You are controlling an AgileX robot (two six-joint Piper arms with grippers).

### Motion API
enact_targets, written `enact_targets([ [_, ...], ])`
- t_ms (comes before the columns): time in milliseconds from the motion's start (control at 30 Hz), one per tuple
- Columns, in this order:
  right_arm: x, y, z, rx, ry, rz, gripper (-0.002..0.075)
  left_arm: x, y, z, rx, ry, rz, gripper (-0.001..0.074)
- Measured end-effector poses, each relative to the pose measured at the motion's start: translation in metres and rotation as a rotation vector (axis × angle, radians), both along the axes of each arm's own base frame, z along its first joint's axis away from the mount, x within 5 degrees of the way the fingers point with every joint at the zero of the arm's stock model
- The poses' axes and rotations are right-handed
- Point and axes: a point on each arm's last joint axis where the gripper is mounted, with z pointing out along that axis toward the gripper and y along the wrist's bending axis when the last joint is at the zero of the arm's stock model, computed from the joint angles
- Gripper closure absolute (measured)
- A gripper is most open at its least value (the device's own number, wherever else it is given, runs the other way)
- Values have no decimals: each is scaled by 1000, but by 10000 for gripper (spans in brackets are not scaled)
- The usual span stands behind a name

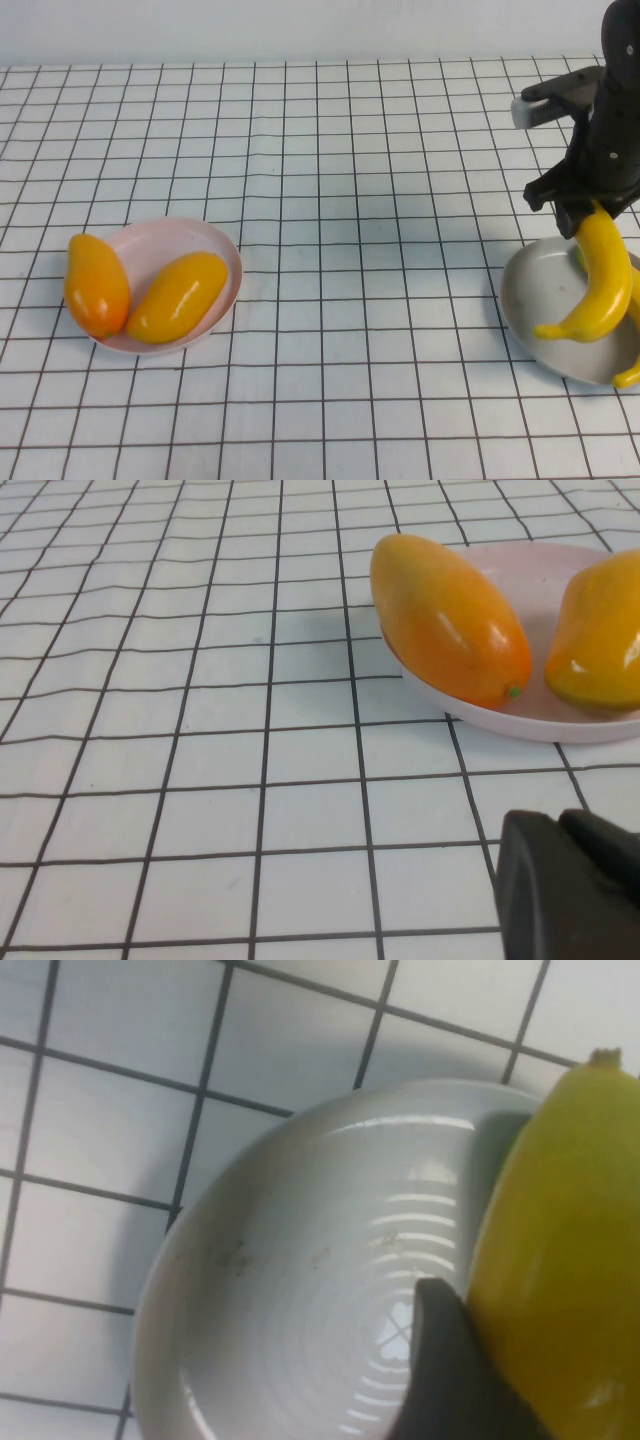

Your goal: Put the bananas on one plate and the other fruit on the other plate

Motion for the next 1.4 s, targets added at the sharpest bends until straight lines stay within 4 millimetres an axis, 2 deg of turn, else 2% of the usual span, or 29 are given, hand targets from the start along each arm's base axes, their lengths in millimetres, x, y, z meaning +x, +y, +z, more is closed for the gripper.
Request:
enact_targets([
  [367,11,4,-39,-3,105,113,396,0,0,0,0,0,0,737],
  [567,13,1,-42,-39,107,119,364,0,0,0,0,0,0,737],
  [700,10,-1,-29,-27,67,68,402,0,0,0,0,0,0,737],
  [800,-1,-2,3,13,-5,48,493,0,0,0,0,0,0,737],
  [867,-15,-2,35,71,-77,40,578,0,0,0,0,0,0,737],
  [967,-46,-5,85,159,-200,39,687,0,0,0,0,0,0,737],
  [1000,-57,-7,99,185,-252,41,702,0,0,0,0,0,0,737],
  [1100,-106,-18,139,251,-420,52,729,0,0,0,0,0,0,737],
  [1233,-171,-34,160,313,-630,65,737,0,0,0,0,0,0,737],
  [1333,-217,-47,158,350,-793,75,739,0,0,0,0,0,0,737],
  [1400,-250,-56,149,372,-908,83,739,0,0,0,0,0,0,737],
])
